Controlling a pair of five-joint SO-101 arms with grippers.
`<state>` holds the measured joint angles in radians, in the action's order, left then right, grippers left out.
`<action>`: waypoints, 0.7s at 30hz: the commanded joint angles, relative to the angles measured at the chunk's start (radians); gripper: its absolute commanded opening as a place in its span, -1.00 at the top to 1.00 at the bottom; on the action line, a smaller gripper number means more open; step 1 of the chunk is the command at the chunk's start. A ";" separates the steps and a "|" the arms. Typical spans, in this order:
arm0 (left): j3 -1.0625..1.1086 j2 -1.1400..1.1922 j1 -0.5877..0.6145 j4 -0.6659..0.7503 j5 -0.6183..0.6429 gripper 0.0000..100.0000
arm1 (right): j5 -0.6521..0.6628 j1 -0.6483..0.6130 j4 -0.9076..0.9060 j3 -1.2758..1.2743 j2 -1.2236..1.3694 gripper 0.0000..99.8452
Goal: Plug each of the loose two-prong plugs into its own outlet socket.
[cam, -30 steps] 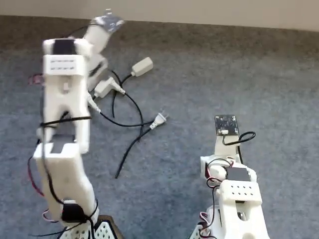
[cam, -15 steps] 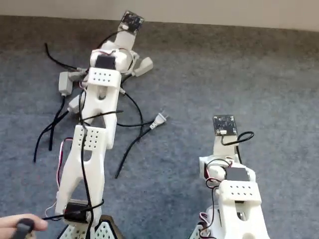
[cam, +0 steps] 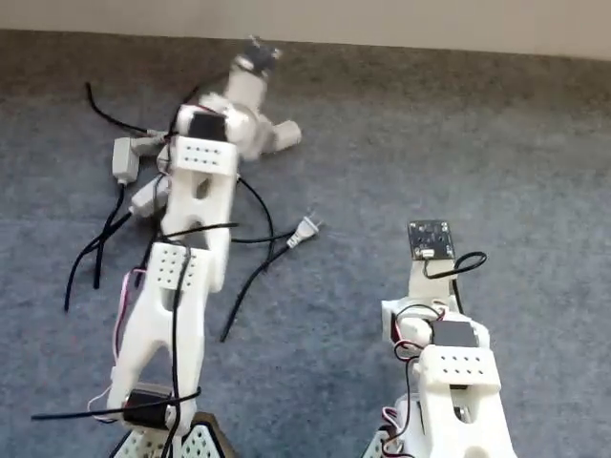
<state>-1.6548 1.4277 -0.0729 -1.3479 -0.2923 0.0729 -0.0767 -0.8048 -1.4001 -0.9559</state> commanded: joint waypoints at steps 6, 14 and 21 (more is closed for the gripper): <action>-0.010 -0.076 -0.033 -0.080 -0.011 0.49 | 0.011 -0.007 0.015 0.004 -0.015 0.58; -0.008 -0.179 0.025 0.017 -0.011 0.49 | 0.011 -0.007 0.015 0.004 -0.013 0.58; 0.018 -0.130 0.010 0.072 -0.011 0.49 | 0.011 -0.007 0.015 0.004 -0.013 0.58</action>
<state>-1.6456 1.3172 -0.0437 -1.3050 -0.2969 0.0729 -0.0767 -0.8048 -1.4001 -0.9559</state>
